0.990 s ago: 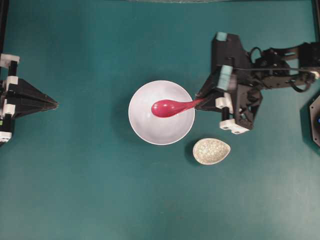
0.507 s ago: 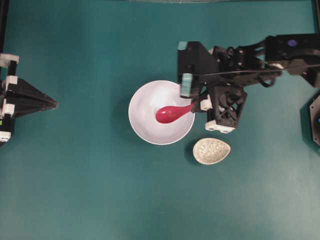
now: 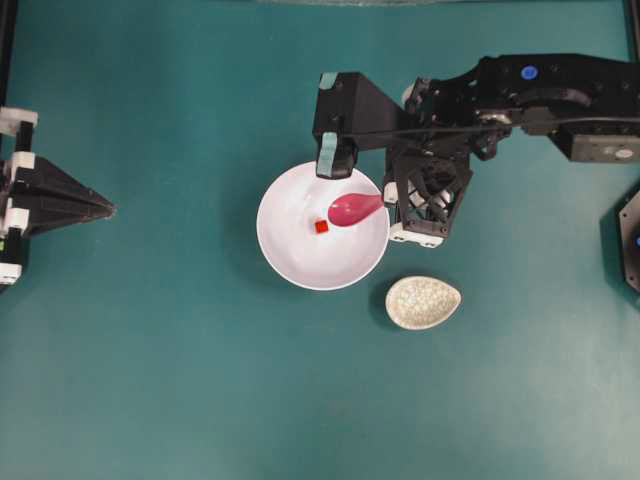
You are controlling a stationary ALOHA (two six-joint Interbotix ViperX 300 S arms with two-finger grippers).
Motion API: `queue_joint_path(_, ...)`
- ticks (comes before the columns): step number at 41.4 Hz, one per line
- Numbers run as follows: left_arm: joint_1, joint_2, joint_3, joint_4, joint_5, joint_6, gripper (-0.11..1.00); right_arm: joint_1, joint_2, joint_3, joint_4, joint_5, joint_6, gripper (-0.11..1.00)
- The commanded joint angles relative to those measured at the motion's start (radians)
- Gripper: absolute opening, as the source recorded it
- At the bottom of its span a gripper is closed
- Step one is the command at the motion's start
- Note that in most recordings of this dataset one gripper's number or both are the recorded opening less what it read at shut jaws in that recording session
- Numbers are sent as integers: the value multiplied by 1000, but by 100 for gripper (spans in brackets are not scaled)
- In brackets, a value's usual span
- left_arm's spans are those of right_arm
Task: Grip the spoon and scoop the red block from the bowl with right arm.
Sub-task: 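Lower the spoon bowl into the white bowl beside the red cube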
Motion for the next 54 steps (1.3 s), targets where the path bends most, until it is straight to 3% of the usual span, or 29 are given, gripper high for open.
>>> queue_joint_path(1, -2, 3, -20, 3, -5, 3, 0, -2, -6, -17, -5, 2, 3, 24)
queue_joint_path(54, -2, -3, -20, 3, 6, 3, 0, 31, 98, -23, -3, -43, -2, 24)
